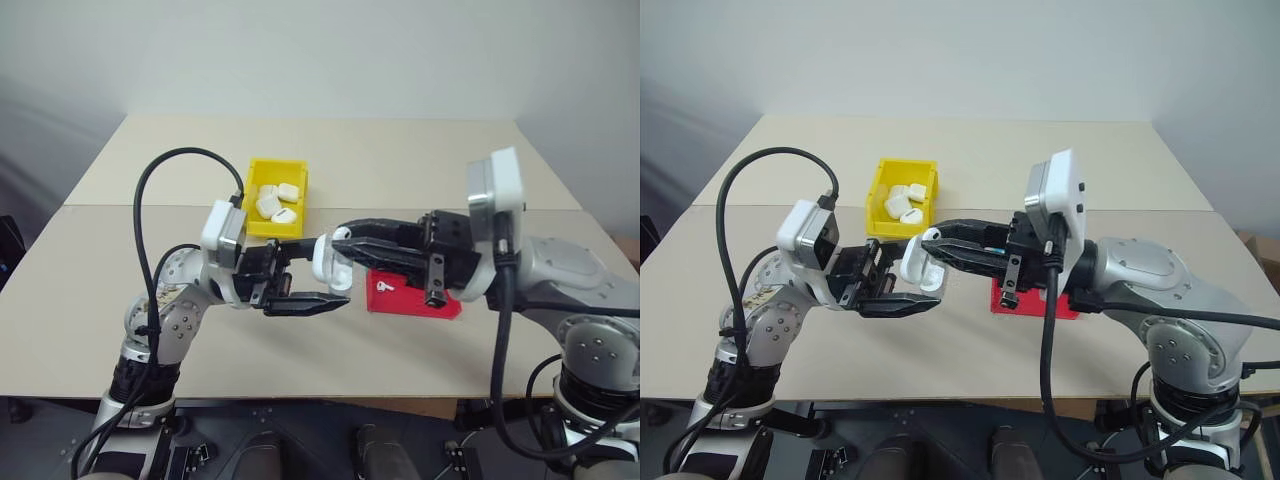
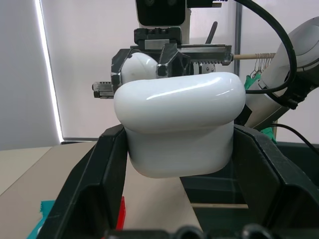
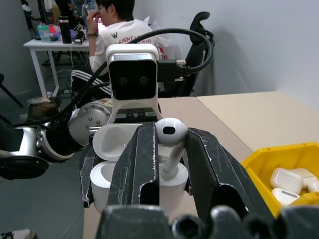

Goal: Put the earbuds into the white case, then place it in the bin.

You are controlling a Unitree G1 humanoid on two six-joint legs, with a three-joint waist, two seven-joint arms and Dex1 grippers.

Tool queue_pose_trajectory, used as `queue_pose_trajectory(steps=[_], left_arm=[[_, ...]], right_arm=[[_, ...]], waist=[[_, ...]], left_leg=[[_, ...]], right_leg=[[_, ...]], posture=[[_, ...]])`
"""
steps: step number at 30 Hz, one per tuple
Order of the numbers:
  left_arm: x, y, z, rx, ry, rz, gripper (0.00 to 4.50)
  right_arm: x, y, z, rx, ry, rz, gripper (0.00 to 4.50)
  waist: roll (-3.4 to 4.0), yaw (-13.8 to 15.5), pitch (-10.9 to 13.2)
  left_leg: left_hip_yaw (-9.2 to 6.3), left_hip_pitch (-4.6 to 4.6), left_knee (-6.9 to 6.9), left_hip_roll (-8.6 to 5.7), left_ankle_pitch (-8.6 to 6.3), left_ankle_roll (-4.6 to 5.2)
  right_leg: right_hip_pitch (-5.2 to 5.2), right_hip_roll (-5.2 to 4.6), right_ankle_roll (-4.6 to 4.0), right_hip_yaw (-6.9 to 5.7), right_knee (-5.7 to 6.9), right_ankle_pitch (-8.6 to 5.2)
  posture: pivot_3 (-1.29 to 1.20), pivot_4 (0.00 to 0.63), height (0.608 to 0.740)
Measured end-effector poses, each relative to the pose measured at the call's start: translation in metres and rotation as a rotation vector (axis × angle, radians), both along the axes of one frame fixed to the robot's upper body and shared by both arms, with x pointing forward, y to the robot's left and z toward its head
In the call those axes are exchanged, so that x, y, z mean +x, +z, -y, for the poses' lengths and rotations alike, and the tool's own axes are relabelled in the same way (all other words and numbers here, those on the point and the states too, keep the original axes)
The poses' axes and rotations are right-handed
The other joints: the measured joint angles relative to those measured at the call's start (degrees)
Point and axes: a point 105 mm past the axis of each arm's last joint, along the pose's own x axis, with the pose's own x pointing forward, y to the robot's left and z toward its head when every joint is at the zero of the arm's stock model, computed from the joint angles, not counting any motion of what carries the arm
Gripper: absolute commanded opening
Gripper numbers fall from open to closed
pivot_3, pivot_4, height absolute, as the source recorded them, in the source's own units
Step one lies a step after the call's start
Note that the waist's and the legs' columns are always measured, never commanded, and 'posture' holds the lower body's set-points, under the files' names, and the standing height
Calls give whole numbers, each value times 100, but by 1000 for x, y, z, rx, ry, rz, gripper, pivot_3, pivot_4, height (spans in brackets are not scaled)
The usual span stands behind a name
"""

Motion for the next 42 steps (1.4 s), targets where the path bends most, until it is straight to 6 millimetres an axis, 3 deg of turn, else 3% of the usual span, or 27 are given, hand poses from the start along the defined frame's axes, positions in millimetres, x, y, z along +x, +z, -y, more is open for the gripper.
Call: queue_pose_trajectory(steps=[15,22,38,42], left_arm=[[1,3,1,4,-2,11,2877],[1,3,1,5,-5,13,2877],[2,3,1,1,-3,10,2877],[4,2,-1,0,7,3,2877]], right_arm=[[3,-6,-2,-28,-25,-5,646],[6,-6,1,-41,-43,5,2926],[-1,-3,3,-31,12,-10,2926],[-1,5,13,-12,5,-2,2926]], waist=[[0,1,0],[0,1,0],[0,2,0],[0,3,0]], left_leg=[[0,-2,0,0,0,0],[0,-3,-1,0,0,0],[0,-4,-1,0,0,0],[0,-4,-1,0,0,1]], right_leg=[[-2,0,0,0,-1,0],[-3,0,0,0,-2,0],[-3,0,0,-1,-3,0],[-3,0,0,-1,-4,0]], posture=[[0,150,740],[0,150,740],[0,150,740],[0,150,740]])
